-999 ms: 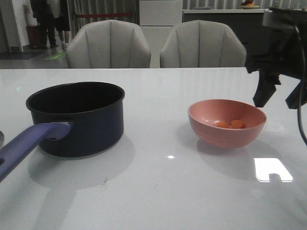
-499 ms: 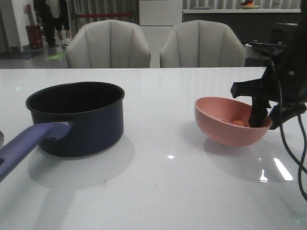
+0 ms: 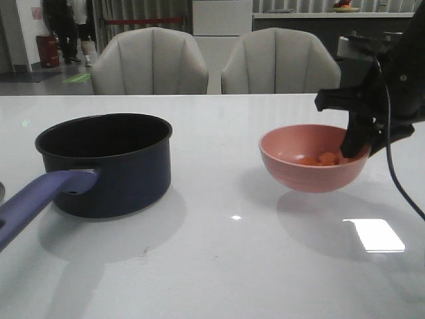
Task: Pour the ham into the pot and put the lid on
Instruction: 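Lift the pink bowl and carry it over the saucepan with the right gripper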
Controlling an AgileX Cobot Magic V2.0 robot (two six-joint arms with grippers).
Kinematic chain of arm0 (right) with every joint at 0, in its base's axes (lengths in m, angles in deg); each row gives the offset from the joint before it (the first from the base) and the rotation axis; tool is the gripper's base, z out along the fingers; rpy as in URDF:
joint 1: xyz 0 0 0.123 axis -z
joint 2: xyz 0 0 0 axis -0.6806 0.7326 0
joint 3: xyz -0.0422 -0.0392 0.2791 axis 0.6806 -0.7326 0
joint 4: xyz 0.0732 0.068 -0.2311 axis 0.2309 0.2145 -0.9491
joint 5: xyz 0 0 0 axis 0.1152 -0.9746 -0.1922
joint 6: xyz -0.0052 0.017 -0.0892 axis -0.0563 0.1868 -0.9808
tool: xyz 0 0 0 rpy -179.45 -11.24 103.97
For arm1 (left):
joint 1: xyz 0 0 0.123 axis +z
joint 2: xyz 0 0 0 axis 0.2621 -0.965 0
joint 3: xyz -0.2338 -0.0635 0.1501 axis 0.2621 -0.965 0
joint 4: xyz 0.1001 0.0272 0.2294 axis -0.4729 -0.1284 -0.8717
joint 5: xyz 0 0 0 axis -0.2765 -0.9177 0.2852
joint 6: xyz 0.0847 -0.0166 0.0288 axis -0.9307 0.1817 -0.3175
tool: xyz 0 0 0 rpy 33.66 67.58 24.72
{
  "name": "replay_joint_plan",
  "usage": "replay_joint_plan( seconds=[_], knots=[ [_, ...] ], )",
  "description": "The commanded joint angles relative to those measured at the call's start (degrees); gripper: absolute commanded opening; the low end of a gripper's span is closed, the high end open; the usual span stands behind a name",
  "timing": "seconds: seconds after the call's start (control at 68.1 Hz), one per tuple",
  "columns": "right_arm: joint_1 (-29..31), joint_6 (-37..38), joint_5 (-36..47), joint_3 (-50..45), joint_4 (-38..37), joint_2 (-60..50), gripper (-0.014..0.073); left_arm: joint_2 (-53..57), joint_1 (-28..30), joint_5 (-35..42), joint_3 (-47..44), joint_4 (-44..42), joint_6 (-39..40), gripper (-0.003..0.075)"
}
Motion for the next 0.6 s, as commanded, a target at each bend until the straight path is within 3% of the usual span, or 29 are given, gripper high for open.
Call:
replay_joint_plan(
  seconds=[0.0, 0.397, 0.587],
  knots=[
    [-2.8, -3.3, 0.2, 1.4, 0.7, -7.5, 0.0141, -0.6, -0.5, 4.6, 1.4, 0.5, 0.3, 0.0572],
    [-22.4, -3.3, -1.8, 7.7, 4.2, -7.7, 0.0141, -0.6, -0.5, 4.6, 1.4, 0.5, 0.3, 0.0572],
    [-26.8, -2.9, -0.4, 16.7, 4.7, -1.2, 0.0141, -0.6, -0.5, 4.6, 1.4, 0.5, 0.3, 0.0572]
  ],
)
